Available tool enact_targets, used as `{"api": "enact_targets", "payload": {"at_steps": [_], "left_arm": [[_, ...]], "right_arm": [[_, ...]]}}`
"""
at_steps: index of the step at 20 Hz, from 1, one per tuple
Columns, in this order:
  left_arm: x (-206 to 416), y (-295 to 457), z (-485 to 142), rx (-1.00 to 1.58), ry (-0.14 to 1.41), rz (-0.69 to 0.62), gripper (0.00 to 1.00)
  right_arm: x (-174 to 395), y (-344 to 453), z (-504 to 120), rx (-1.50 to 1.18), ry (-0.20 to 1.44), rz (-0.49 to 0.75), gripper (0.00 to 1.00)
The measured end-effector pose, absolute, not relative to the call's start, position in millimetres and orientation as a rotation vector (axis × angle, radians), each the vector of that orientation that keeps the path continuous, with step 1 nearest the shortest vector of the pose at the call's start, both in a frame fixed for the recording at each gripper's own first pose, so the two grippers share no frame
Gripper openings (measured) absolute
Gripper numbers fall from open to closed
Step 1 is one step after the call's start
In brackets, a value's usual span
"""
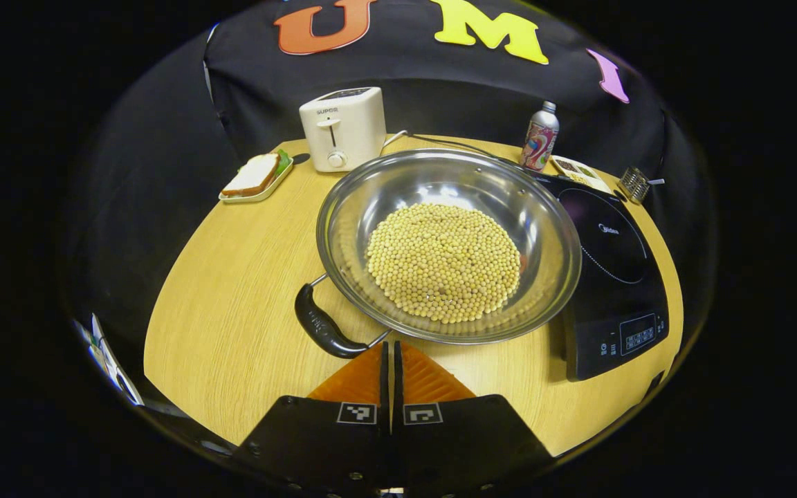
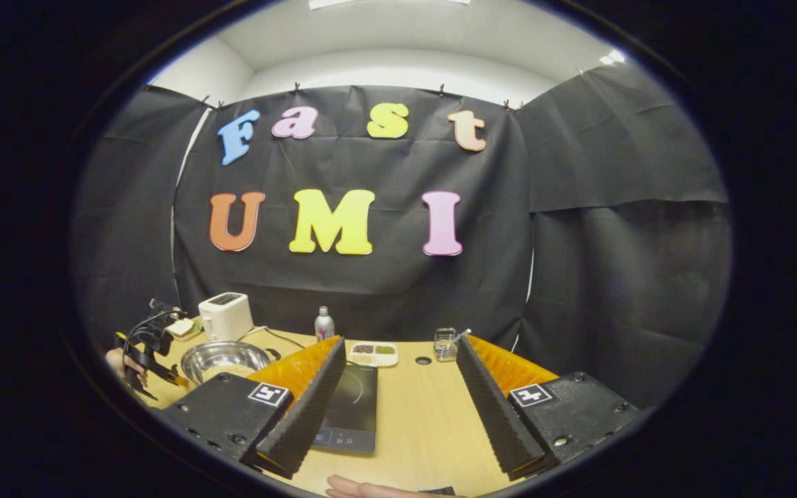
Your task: First push the handle of the pot to place it horizontally, then grasp the pot with both hands and set it on the induction cooktop.
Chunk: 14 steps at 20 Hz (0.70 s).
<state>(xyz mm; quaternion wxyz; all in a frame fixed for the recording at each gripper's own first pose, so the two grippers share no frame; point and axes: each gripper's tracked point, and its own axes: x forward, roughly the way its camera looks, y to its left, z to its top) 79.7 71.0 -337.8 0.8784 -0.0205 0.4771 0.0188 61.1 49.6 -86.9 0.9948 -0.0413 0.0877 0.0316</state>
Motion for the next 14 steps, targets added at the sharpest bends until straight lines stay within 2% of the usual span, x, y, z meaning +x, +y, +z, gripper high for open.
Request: {"api": "enact_targets", "payload": {"at_steps": [1, 2, 3, 4, 5, 6, 7, 8, 9, 14], "left_arm": [[81.8, 76.0, -337.9, -0.042, 0.997, 0.048, 0.0], [84.2, 79.8, -337.5, -0.043, 0.999, 0.054, 0.0], [86.8, 83.9, -337.9, -0.047, 1.003, 0.059, 0.08], [88.0, 87.8, -338.4, -0.049, 1.01, 0.062, 0.0], [90.6, 91.7, -339.0, -0.055, 1.015, 0.067, 0.09], [93.7, 94.6, -340.0, -0.065, 1.021, 0.072, 0.0], [97.6, 99.3, -340.9, -0.071, 1.029, 0.079, 0.0], [100.9, 103.5, -341.5, -0.067, 1.031, 0.081, 0.08], [105.2, 107.8, -342.1, -0.06, 1.035, 0.084, 0.0], [121.0, 127.2, -356.8, -0.05, 1.076, 0.111, 0.0]], "right_arm": [[65.3, 54.1, -85.3, -0.086, 0.178, 0.068, 1.0], [68.6, 58.4, -88.6, -0.092, 0.184, 0.073, 1.0], [73.4, 62.0, -89.6, -0.096, 0.188, 0.076, 1.0], [78.4, 63.8, -90.4, -0.097, 0.194, 0.073, 1.0], [81.5, 66.5, -91.2, -0.096, 0.201, 0.072, 1.0], [84.2, 71.1, -92.9, -0.095, 0.203, 0.075, 1.0], [87.1, 74.1, -94.0, -0.097, 0.204, 0.079, 1.0], [89.6, 75.8, -96.5, -0.105, 0.204, 0.078, 1.0], [92.8, 76.9, -99.1, -0.112, 0.204, 0.072, 1.0], [108.3, 87.9, -117.1, -0.086, 0.228, 0.061, 1.0]]}}
